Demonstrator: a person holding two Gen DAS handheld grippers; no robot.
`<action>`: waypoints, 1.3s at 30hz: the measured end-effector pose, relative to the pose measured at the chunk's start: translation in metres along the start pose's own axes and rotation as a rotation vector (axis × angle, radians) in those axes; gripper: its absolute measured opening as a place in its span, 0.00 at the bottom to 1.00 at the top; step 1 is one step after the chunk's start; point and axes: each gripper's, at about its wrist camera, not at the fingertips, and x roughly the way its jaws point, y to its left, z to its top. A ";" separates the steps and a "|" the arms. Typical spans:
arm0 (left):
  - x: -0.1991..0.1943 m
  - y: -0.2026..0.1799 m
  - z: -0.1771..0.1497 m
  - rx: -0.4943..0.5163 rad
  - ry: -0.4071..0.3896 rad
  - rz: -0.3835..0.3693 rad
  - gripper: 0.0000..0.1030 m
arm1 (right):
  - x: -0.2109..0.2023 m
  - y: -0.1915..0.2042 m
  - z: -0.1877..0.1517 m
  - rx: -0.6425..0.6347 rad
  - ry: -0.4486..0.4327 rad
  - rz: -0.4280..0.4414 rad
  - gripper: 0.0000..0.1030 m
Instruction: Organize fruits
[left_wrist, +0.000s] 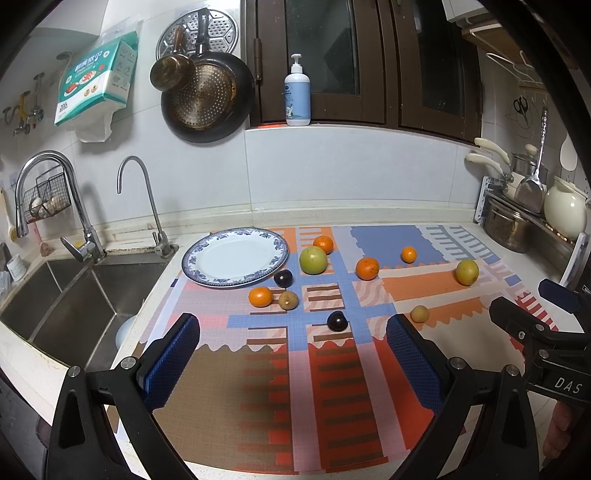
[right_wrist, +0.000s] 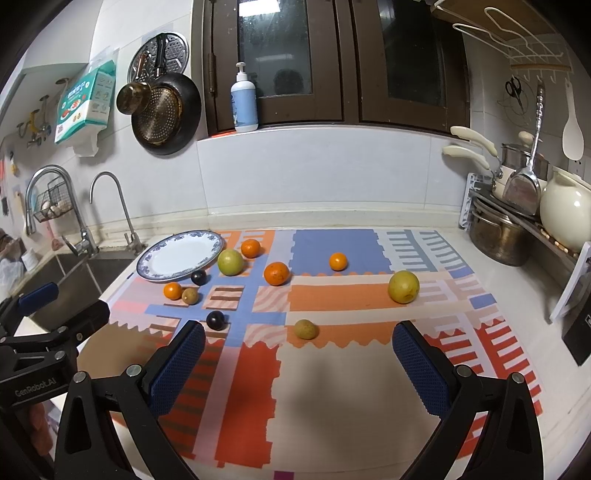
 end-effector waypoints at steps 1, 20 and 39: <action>0.000 -0.001 0.000 0.000 0.001 0.001 1.00 | 0.000 0.000 0.000 0.000 0.000 -0.001 0.99; 0.009 -0.002 -0.004 -0.008 0.032 -0.004 1.00 | 0.006 0.000 -0.003 0.005 0.031 0.013 1.00; 0.072 -0.008 -0.004 0.042 0.082 -0.079 0.83 | 0.060 0.008 -0.001 -0.054 0.086 0.011 0.99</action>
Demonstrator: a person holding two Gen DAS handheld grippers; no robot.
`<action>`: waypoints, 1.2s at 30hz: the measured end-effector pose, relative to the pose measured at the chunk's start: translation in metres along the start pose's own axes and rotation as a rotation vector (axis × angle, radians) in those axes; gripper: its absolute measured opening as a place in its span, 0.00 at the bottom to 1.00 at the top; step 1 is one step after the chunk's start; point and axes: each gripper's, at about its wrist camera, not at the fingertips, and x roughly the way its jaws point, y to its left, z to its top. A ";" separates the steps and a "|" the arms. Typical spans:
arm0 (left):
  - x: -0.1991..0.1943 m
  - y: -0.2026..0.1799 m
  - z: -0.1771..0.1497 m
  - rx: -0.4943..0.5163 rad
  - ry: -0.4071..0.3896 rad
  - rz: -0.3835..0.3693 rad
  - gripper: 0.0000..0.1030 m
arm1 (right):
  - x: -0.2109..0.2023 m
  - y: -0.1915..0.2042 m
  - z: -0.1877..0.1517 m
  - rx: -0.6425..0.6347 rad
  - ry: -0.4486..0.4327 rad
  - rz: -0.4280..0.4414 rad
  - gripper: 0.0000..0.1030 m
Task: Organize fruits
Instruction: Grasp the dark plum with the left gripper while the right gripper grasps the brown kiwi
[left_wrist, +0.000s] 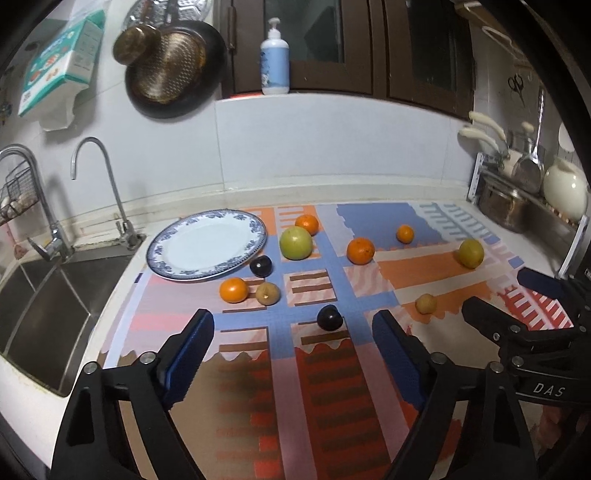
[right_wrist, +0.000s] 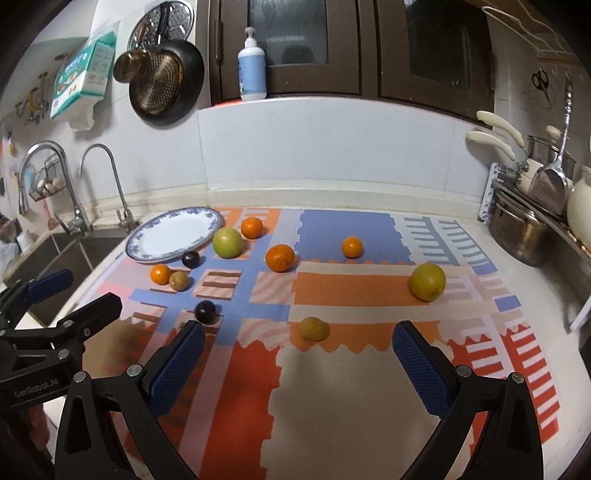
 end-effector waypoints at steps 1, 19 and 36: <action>0.005 -0.001 0.000 0.008 0.008 -0.003 0.82 | 0.005 0.000 -0.001 -0.007 0.004 0.000 0.97; 0.097 -0.021 -0.006 0.074 0.178 -0.137 0.57 | 0.088 -0.020 -0.014 0.111 0.175 0.033 0.63; 0.127 -0.023 -0.007 0.060 0.249 -0.188 0.33 | 0.112 -0.021 -0.016 0.135 0.227 0.045 0.37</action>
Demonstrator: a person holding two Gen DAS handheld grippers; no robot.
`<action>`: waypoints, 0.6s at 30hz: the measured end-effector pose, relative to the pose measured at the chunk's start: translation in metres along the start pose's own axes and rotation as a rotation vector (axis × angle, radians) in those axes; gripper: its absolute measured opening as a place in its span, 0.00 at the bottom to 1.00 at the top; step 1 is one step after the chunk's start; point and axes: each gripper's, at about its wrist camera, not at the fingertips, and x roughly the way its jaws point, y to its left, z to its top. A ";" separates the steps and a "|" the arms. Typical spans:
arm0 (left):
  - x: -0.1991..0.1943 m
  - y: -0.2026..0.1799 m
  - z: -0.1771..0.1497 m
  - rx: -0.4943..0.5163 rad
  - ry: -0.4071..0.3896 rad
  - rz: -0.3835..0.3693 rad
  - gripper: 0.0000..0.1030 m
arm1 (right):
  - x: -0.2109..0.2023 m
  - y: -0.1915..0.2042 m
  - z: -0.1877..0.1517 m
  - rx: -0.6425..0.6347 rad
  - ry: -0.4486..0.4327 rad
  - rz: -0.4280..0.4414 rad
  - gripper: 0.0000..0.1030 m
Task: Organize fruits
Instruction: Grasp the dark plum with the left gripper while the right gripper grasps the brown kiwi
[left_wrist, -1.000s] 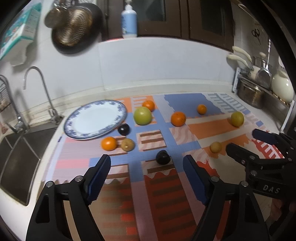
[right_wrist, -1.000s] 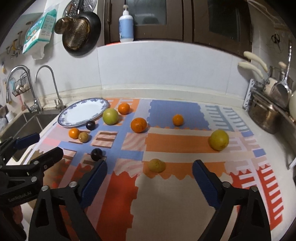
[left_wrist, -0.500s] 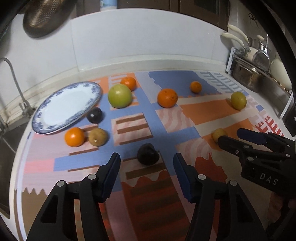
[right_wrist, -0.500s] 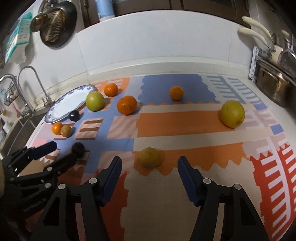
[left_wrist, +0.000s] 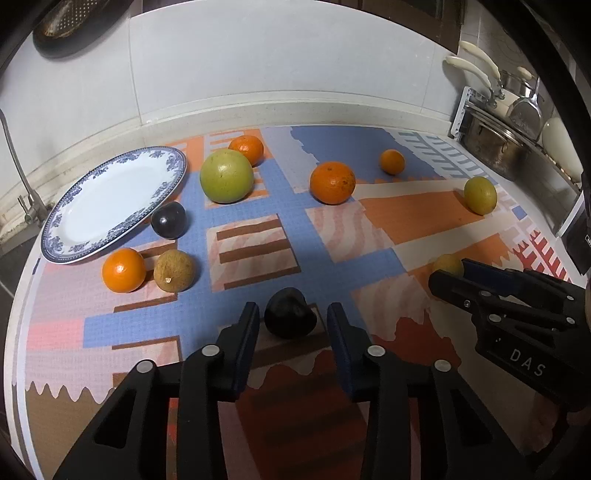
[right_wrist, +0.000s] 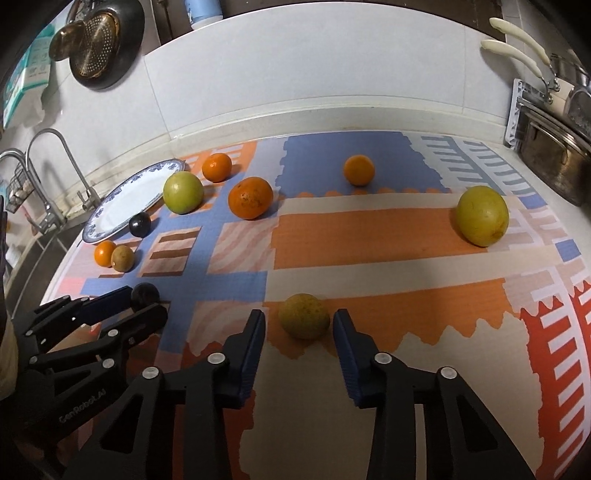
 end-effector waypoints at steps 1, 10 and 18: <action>0.000 0.000 0.000 0.000 0.002 -0.002 0.32 | 0.001 0.000 0.000 0.000 0.000 -0.002 0.37; -0.001 0.003 0.000 -0.010 -0.001 -0.011 0.27 | 0.001 0.001 0.002 -0.008 -0.003 -0.012 0.29; -0.025 0.008 0.002 -0.017 -0.034 -0.005 0.27 | -0.016 0.014 0.007 -0.039 -0.036 0.022 0.29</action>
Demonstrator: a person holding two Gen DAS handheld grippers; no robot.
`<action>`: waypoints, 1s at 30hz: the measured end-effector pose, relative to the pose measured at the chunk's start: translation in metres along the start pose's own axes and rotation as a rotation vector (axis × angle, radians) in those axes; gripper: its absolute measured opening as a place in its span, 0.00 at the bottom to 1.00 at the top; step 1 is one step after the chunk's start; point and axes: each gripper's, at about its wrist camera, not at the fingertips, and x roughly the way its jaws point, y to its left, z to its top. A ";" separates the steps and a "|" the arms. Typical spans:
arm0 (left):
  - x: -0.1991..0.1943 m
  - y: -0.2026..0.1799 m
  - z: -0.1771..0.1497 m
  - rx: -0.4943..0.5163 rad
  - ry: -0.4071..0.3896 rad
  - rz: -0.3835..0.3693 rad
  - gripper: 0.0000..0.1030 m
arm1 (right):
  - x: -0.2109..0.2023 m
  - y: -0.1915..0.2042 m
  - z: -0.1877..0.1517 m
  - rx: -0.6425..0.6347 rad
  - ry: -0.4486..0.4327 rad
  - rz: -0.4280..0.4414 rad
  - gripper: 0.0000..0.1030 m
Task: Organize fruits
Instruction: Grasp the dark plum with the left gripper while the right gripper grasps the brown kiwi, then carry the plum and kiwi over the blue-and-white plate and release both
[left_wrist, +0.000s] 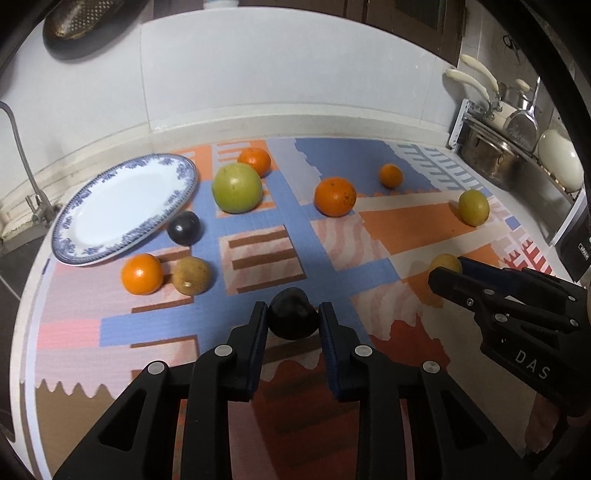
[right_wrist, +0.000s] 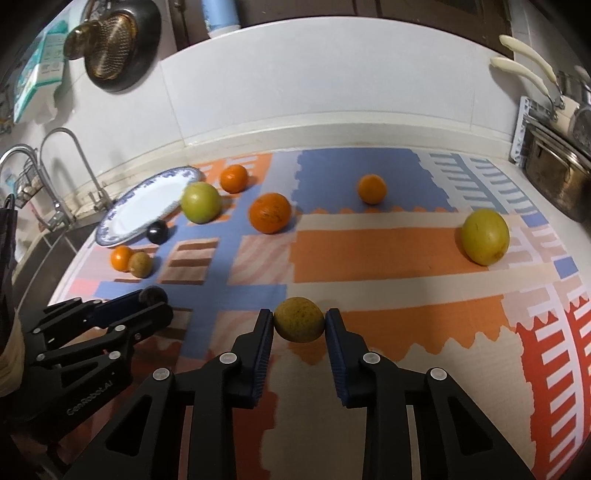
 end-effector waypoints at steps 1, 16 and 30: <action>-0.003 0.001 0.000 -0.001 -0.005 0.001 0.27 | -0.003 0.004 0.001 -0.006 -0.005 0.004 0.29; -0.068 0.028 0.005 -0.041 -0.101 0.044 0.27 | -0.045 0.058 0.017 -0.091 -0.083 0.099 0.29; -0.104 0.072 0.014 -0.077 -0.190 0.124 0.27 | -0.062 0.107 0.047 -0.188 -0.167 0.193 0.29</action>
